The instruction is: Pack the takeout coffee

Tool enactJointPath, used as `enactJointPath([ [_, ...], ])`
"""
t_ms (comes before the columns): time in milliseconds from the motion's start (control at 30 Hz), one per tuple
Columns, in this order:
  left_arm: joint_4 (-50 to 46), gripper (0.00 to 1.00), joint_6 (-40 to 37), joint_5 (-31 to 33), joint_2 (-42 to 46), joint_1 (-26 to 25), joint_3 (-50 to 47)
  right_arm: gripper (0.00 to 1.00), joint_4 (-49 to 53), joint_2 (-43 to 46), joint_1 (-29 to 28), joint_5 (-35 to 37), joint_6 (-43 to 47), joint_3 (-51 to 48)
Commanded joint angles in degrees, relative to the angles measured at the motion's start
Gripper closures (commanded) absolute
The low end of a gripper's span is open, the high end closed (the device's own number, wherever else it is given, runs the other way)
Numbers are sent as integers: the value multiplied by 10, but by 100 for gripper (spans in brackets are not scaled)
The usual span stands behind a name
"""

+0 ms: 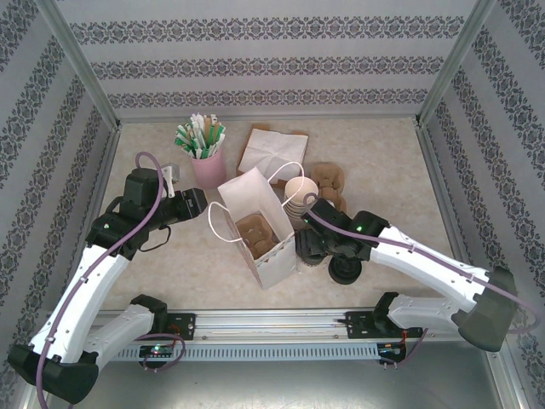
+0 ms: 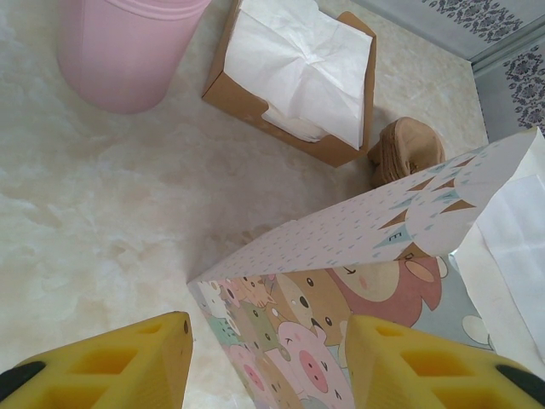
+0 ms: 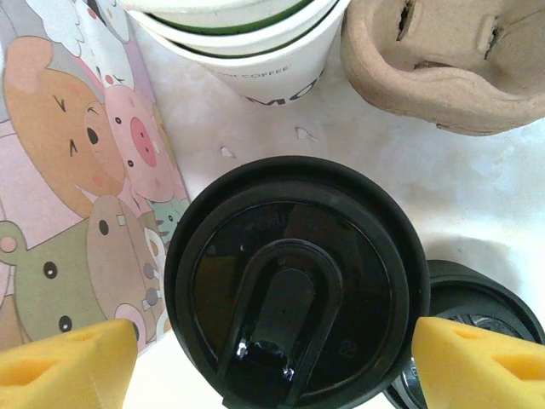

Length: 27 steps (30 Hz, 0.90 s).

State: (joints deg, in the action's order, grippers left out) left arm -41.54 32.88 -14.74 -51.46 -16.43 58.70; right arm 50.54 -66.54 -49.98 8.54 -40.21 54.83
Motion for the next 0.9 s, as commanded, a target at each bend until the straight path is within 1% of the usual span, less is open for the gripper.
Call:
enactJointPath([
  [0, 11, 48, 6, -3, 4, -1, -10, 16, 3, -9, 3, 15, 7, -5],
  [100, 11, 48, 6, -2, 4, -1, -10, 18, 6, -17, 4, 23, 6, -4],
  [467, 12, 48, 7, -5, 2, -1, -12, 19, 4, -32, 10, 32, 12, -5],
  [733, 13, 48, 7, -7, 0, 0, -13, 29, 17, -34, 11, 40, 14, -1],
  [867, 14, 48, 6, -8, -2, -1, -14, 30, 34, -26, 15, 45, 17, 1],
])
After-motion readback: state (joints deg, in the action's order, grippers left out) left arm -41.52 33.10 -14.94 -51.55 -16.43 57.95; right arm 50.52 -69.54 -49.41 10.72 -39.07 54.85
